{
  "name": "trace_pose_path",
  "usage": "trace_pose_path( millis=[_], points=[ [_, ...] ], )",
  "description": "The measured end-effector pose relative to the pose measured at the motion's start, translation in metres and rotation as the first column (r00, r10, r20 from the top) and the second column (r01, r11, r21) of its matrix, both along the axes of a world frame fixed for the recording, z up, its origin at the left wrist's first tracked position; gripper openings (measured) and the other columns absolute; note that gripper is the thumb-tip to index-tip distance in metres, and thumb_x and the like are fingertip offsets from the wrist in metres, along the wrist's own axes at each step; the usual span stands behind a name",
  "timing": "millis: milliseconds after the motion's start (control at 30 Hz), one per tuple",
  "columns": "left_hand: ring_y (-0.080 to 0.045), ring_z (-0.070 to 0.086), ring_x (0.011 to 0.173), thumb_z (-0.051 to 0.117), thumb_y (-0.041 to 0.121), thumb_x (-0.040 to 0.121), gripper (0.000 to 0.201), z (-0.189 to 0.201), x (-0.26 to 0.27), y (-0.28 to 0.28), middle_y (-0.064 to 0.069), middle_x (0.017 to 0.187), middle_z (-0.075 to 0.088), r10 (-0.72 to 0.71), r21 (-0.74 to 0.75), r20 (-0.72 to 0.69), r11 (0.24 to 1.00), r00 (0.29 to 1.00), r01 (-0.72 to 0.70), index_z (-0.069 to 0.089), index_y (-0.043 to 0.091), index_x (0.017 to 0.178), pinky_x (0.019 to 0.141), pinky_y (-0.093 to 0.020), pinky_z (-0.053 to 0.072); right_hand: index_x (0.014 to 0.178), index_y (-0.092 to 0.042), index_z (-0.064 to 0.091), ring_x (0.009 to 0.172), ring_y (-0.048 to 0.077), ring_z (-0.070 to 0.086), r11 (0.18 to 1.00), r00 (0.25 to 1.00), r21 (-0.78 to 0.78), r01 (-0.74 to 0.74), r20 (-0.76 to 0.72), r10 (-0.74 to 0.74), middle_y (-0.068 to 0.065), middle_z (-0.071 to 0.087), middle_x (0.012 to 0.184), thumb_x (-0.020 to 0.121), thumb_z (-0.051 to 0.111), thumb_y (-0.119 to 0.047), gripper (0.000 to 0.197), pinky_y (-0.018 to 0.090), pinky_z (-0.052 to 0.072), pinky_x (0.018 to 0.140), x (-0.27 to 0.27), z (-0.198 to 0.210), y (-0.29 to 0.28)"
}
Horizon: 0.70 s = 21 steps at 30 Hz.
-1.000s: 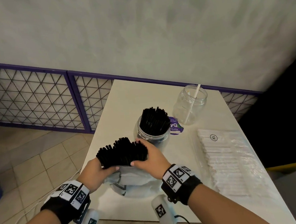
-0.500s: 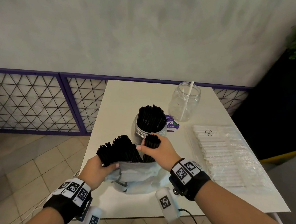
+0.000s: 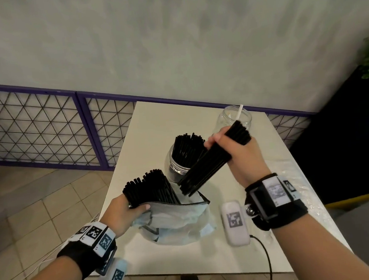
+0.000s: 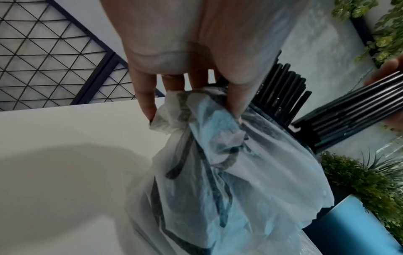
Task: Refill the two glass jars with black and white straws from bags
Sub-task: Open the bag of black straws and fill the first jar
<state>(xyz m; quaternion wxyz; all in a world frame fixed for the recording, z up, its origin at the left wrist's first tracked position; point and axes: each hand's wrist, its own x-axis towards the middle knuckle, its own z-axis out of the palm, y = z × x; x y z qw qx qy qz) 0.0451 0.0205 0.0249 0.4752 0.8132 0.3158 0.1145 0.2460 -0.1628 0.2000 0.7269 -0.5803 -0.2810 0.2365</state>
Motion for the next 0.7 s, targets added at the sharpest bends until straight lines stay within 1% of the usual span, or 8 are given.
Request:
trace_pose_path(
  millis=[167, 233, 300, 367, 433, 500, 600, 700],
  points=[
    [-0.006, 0.062, 0.097, 0.075, 0.023, 0.080, 0.032, -0.001, -0.002, -0.001, 0.010, 0.101, 0.068, 0.001, 0.002, -0.005, 1.000, 1.000, -0.001, 0.062, 0.027, 0.109, 0.081, -0.023, 0.045, 0.083, -0.005, 0.060, 0.081, 0.023, 0.065, 0.984, 0.994, 0.145, 0.105, 0.014, -0.108, 0.004, 0.069, 0.074, 0.088, 0.060, 0.000, 0.007, 0.039, 0.053, 0.082, 0.027, 0.021, 0.017],
    [-0.006, 0.062, 0.099, 0.075, 0.025, 0.080, 0.031, -0.001, -0.003, -0.001, 0.012, 0.102, 0.068, 0.002, 0.013, -0.003, 1.000, 1.000, -0.002, 0.060, 0.033, 0.106, 0.083, -0.023, 0.045, 0.082, -0.008, 0.064, 0.083, 0.023, 0.066, 0.987, 0.991, 0.103, 0.124, 0.041, -0.129, 0.006, 0.071, 0.078, 0.086, 0.064, -0.006, 0.005, 0.041, 0.053, 0.084, 0.036, 0.018, 0.031],
    [-0.005, 0.062, 0.100, 0.074, 0.029, 0.080, 0.032, 0.001, -0.003, -0.001, 0.014, 0.104, 0.067, -0.022, 0.020, -0.013, 1.000, 1.000, 0.022, 0.057, 0.041, 0.103, 0.085, -0.023, 0.046, 0.072, -0.020, 0.069, 0.084, 0.023, 0.065, 0.991, 0.989, 0.041, 0.127, 0.067, -0.129, 0.007, 0.071, 0.080, 0.084, 0.067, -0.011, 0.015, 0.044, 0.051, 0.087, 0.040, 0.009, 0.046],
    [-0.006, 0.062, 0.101, 0.075, 0.036, 0.076, 0.034, 0.003, -0.002, -0.001, 0.013, 0.105, 0.067, -0.008, 0.007, -0.022, 1.000, 1.000, 0.008, 0.054, 0.047, 0.100, 0.088, -0.026, 0.046, 0.068, -0.021, 0.070, 0.083, 0.022, 0.065, 0.993, 0.992, -0.024, 0.116, 0.057, -0.114, 0.009, 0.071, 0.083, 0.082, 0.069, -0.013, 0.016, 0.041, 0.053, 0.084, 0.042, -0.003, 0.060],
    [-0.007, 0.062, 0.102, 0.069, 0.047, 0.069, 0.035, 0.003, -0.002, -0.002, 0.011, 0.106, 0.068, 0.011, -0.014, -0.025, 1.000, 1.000, -0.011, 0.055, 0.045, 0.101, 0.092, -0.030, 0.047, 0.076, -0.012, 0.068, 0.078, 0.020, 0.064, 0.992, 0.995, -0.073, 0.099, -0.018, -0.101, 0.012, 0.070, 0.083, 0.082, 0.069, -0.010, 0.007, 0.036, 0.055, 0.075, 0.042, -0.016, 0.071],
    [-0.008, 0.062, 0.102, 0.066, 0.056, 0.065, 0.046, 0.002, -0.003, -0.002, 0.011, 0.107, 0.068, 0.017, -0.027, -0.035, 0.999, 0.999, -0.017, 0.059, 0.037, 0.106, 0.094, -0.032, 0.048, 0.081, -0.008, 0.064, 0.076, 0.021, 0.064, 0.989, 0.993, -0.124, 0.077, -0.084, -0.087, 0.013, 0.069, 0.082, 0.081, 0.071, -0.008, 0.006, 0.040, 0.057, 0.077, 0.042, -0.030, 0.081],
    [-0.008, 0.062, 0.104, 0.062, 0.066, 0.060, 0.060, -0.001, -0.002, -0.001, 0.011, 0.108, 0.068, 0.026, -0.049, -0.038, 0.998, 0.999, -0.028, 0.061, 0.033, 0.110, 0.096, -0.037, 0.049, 0.080, -0.014, 0.063, 0.077, 0.024, 0.065, 0.983, 0.993, -0.171, 0.061, -0.086, -0.077, 0.012, 0.068, 0.083, 0.075, 0.075, -0.006, 0.015, 0.050, 0.054, 0.087, 0.042, -0.049, 0.093],
    [-0.009, 0.063, 0.104, 0.063, 0.068, 0.058, 0.058, -0.001, -0.002, 0.002, 0.010, 0.109, 0.069, 0.045, -0.070, -0.053, 0.996, 0.998, -0.049, 0.060, 0.038, 0.107, 0.097, -0.039, 0.049, 0.096, -0.024, 0.058, 0.090, 0.020, 0.067, 0.973, 0.999, -0.225, 0.047, 0.033, -0.041, -0.001, 0.072, 0.091, 0.075, 0.078, -0.015, 0.030, 0.039, 0.053, 0.091, 0.042, -0.060, 0.100]
  ],
)
